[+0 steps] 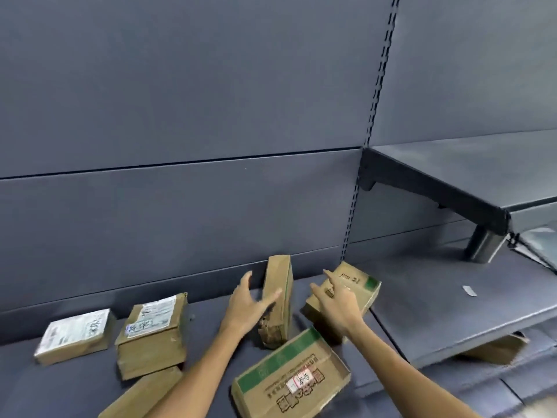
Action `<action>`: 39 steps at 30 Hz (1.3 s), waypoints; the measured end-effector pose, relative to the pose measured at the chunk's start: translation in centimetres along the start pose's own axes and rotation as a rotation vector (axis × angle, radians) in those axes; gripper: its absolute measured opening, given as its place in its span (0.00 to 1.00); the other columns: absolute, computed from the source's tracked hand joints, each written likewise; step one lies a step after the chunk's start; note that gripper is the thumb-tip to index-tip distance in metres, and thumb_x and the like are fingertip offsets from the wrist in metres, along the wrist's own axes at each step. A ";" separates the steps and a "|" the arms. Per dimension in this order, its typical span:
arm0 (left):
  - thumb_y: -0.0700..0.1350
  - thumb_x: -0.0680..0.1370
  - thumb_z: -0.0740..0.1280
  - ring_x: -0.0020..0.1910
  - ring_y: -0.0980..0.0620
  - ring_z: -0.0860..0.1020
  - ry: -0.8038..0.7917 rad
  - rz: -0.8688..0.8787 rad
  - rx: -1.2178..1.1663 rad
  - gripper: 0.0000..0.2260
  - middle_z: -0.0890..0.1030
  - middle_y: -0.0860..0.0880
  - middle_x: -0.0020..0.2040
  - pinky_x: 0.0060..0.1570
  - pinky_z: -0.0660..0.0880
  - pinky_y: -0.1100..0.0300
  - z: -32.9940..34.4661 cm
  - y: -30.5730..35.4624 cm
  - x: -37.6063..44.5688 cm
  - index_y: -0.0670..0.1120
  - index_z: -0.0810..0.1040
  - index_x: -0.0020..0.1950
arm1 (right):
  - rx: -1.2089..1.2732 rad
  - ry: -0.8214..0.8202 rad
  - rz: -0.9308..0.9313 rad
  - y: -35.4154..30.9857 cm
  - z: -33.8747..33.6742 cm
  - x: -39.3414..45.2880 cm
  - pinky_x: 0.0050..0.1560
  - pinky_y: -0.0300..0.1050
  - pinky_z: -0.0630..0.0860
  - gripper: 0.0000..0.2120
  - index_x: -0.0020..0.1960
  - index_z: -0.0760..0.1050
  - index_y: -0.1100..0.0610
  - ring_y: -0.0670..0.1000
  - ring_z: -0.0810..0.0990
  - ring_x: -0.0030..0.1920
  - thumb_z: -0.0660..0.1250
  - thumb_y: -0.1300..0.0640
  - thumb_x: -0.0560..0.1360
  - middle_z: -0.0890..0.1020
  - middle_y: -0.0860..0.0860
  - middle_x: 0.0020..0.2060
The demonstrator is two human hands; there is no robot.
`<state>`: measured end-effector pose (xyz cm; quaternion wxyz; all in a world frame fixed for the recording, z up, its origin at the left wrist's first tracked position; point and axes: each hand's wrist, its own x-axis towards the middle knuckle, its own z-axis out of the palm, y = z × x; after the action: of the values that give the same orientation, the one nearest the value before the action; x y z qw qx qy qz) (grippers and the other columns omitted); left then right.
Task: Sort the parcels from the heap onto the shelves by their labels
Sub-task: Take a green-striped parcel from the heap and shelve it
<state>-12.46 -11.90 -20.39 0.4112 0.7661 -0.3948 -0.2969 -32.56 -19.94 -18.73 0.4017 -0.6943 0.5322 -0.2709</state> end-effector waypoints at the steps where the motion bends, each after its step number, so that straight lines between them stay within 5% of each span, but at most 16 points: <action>1: 0.64 0.69 0.75 0.77 0.45 0.64 -0.031 -0.009 0.039 0.48 0.63 0.46 0.79 0.73 0.64 0.49 1.1 0.6 0.1 0.51 0.55 0.81 | 0.008 -0.013 -0.007 0.1 -0.2 0.6 0.44 0.43 0.68 0.26 0.77 0.65 0.54 0.49 0.78 0.42 0.66 0.50 0.81 0.84 0.62 0.51; 4: 0.63 0.67 0.77 0.75 0.43 0.65 -0.106 -0.055 0.248 0.53 0.62 0.46 0.78 0.71 0.66 0.46 4.2 1.7 0.5 0.56 0.46 0.82 | 0.002 -0.040 -0.021 1.1 -0.7 2.0 0.45 0.39 0.64 0.25 0.77 0.65 0.55 0.43 0.75 0.41 0.65 0.51 0.82 0.82 0.53 0.44; 6: 0.54 0.71 0.75 0.71 0.40 0.69 -0.071 -0.103 0.380 0.50 0.66 0.45 0.74 0.67 0.71 0.44 5.5 1.5 0.5 0.58 0.43 0.81 | -0.001 -0.043 -0.026 1.8 -0.9 2.6 0.51 0.39 0.66 0.25 0.76 0.66 0.54 0.44 0.76 0.45 0.66 0.50 0.81 0.79 0.47 0.43; 9: 0.43 0.74 0.69 0.69 0.40 0.72 0.032 -0.104 0.370 0.44 0.70 0.45 0.72 0.65 0.73 0.44 5.8 1.0 0.6 0.57 0.44 0.81 | 0.005 -0.049 -0.011 2.4 -1.1 3.0 0.54 0.42 0.69 0.25 0.75 0.68 0.53 0.48 0.77 0.51 0.66 0.49 0.80 0.81 0.47 0.47; 12: 0.42 0.75 0.68 0.70 0.41 0.72 0.059 -0.056 0.478 0.42 0.70 0.46 0.74 0.66 0.73 0.45 5.1 1.1 0.1 0.52 0.45 0.82 | -0.001 -0.098 -0.024 1.8 -1.0 2.7 0.54 0.42 0.69 0.27 0.77 0.66 0.52 0.48 0.76 0.50 0.66 0.47 0.80 0.83 0.54 0.54; 17: 0.43 0.73 0.72 0.69 0.48 0.74 0.113 0.421 0.718 0.41 0.70 0.53 0.75 0.63 0.72 0.53 2.6 2.3 -2.1 0.54 0.54 0.81 | 0.223 -0.115 -0.002 -0.9 -0.4 2.9 0.61 0.43 0.66 0.34 0.79 0.60 0.50 0.52 0.73 0.66 0.65 0.39 0.79 0.72 0.51 0.71; 21: 0.37 0.67 0.72 0.68 0.50 0.75 0.136 0.866 0.630 0.41 0.74 0.54 0.73 0.60 0.76 0.51 0.2 1.4 -2.4 0.55 0.63 0.78 | 0.468 -0.087 0.156 -3.3 -0.7 4.0 0.66 0.55 0.74 0.32 0.68 0.73 0.49 0.53 0.76 0.62 0.67 0.31 0.72 0.78 0.48 0.63; 25: 0.40 0.66 0.73 0.72 0.54 0.70 0.103 0.975 0.705 0.43 0.70 0.55 0.75 0.64 0.74 0.51 -1.6 0.7 -2.8 0.55 0.62 0.79 | 0.401 -0.076 0.161 -4.0 -0.7 3.7 0.51 0.56 0.83 0.12 0.55 0.81 0.52 0.53 0.78 0.51 0.72 0.47 0.74 0.82 0.54 0.54; 29: 0.65 0.69 0.72 0.76 0.57 0.63 0.059 0.860 0.733 0.44 0.64 0.59 0.78 0.73 0.65 0.47 -2.9 0.3 -2.9 0.63 0.52 0.79 | 0.393 -0.046 0.110 -4.6 -0.3 2.4 0.42 0.48 0.81 0.14 0.59 0.79 0.50 0.54 0.79 0.54 0.71 0.49 0.74 0.81 0.52 0.57; 32: 0.84 0.61 0.53 0.78 0.60 0.46 0.025 0.534 0.549 0.49 0.49 0.63 0.78 0.78 0.46 0.45 -4.3 0.9 -3.3 0.65 0.50 0.78 | 0.441 -0.027 0.019 -5.3 -0.9 1.6 0.49 0.49 0.79 0.12 0.59 0.79 0.49 0.51 0.79 0.55 0.71 0.56 0.75 0.81 0.49 0.54; 35: 0.86 0.57 0.53 0.80 0.53 0.53 0.033 0.188 0.018 0.56 0.54 0.55 0.80 0.77 0.53 0.43 -6.1 1.4 -2.6 0.61 0.52 0.80 | 0.510 -0.062 -0.096 -5.9 -1.8 0.9 0.55 0.46 0.76 0.14 0.59 0.81 0.51 0.51 0.80 0.57 0.71 0.62 0.75 0.83 0.47 0.53; 39: 0.65 0.79 0.62 0.69 0.49 0.74 -0.061 -0.009 -0.484 0.30 0.71 0.52 0.74 0.66 0.74 0.44 -6.6 2.2 -2.2 0.58 0.61 0.78 | 0.614 -0.070 -0.177 -6.2 -2.2 0.6 0.53 0.48 0.75 0.13 0.57 0.82 0.47 0.57 0.81 0.58 0.70 0.60 0.75 0.86 0.50 0.52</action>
<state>-9.25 -8.21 -15.02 0.5694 0.6378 -0.3208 -0.4076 -30.93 -20.42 -12.29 0.5852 -0.5932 0.3490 -0.4288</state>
